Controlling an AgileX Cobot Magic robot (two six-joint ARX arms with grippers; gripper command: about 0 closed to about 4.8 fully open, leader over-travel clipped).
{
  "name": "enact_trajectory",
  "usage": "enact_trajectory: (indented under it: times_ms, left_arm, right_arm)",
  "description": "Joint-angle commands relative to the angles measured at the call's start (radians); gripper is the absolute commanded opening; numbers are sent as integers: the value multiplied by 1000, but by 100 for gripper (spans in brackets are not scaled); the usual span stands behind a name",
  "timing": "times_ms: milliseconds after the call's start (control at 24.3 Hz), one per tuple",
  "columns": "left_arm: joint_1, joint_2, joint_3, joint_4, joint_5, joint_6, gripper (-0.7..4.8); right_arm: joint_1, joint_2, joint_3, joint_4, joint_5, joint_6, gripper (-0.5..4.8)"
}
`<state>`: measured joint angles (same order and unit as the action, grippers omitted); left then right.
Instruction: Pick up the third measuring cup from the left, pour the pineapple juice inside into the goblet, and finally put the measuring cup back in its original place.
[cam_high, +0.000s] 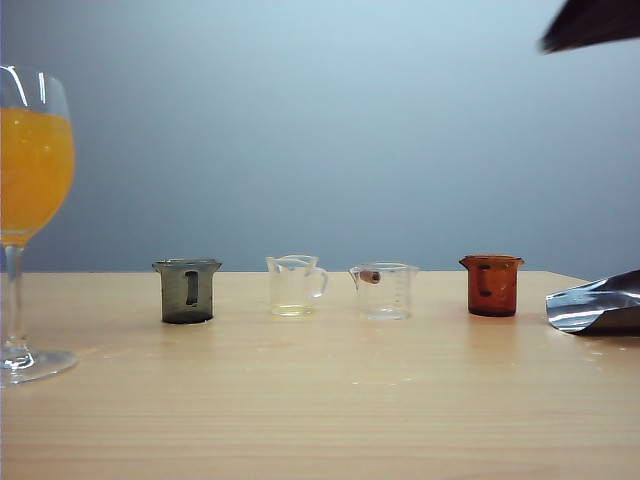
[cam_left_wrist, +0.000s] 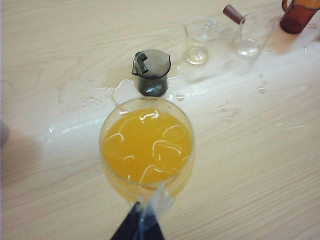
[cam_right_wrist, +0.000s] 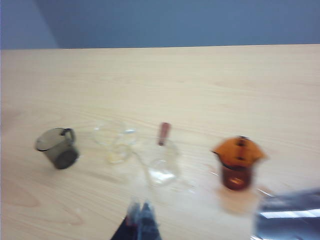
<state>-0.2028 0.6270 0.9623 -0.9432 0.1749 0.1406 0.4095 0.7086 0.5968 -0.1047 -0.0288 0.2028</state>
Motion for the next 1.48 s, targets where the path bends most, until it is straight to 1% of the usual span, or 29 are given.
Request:
enact_trajectory:
  times_ms: [41, 123, 206, 370, 453, 576, 699, 782, 823, 905, 946, 1029, 1111, 1234, 1317, 1481]
  left_arm:
    - [0, -54, 2, 11, 5, -2, -3]
    - [9, -129, -13, 19, 5, -2, -3]
    - [21, -208, -39, 22, 5, -2, -3]
    - [34, -312, -78, 23, 5, -2, -3]
    - [42, -358, -100, 24, 5, -2, -3]
    - [60, -428, -149, 24, 5, -2, -3]
    - [69, -483, -193, 24, 5, -2, -3]
    - [76, -522, -224, 24, 5, -2, -3]
    - [88, -560, -253, 24, 5, -2, -3]
    - [113, -605, -278, 77, 5, -2, -3]
    - [130, -626, -294, 103, 5, -2, -3]
    - [146, -624, -310, 134, 5, -2, -3]
    - [155, -624, -396, 272, 3, -2, -3]
    - [155, -624, -526, 396, 5, -2, -3]
    - [156, -625, -596, 431, 5, -2, -3]
    - [155, -625, -710, 428, 5, -2, -3]
  right_arm:
    - [-32, -129, 2, -139, 44, -2, -9]
    - [-63, -237, 2, -235, 80, -6, -9]
    - [-101, -338, 2, -327, 90, -16, -9]
    - [-136, -412, -3, -414, 87, -27, -8]
    - [-142, -430, -19, -431, 82, -27, -8]
    - [-141, -447, -82, -367, 66, -23, -8]
    - [-141, -448, -175, -238, 34, -24, -8]
    - [-142, -446, -247, -147, 30, -24, -7]
    - [-142, -446, -321, -55, 30, -24, -7]
    - [-142, -446, -412, 54, 29, -24, -7]
    - [-143, -446, -449, 84, 30, -24, -7]
    - [-149, -446, -478, 87, 31, -24, -7]
    - [-174, -446, -516, 91, 34, -40, -6]
    - [-227, -446, -553, 140, 26, -62, -6]
    - [-257, -447, -558, 134, 27, -62, -6]
    - [-300, -449, -555, 156, 47, -75, -5]
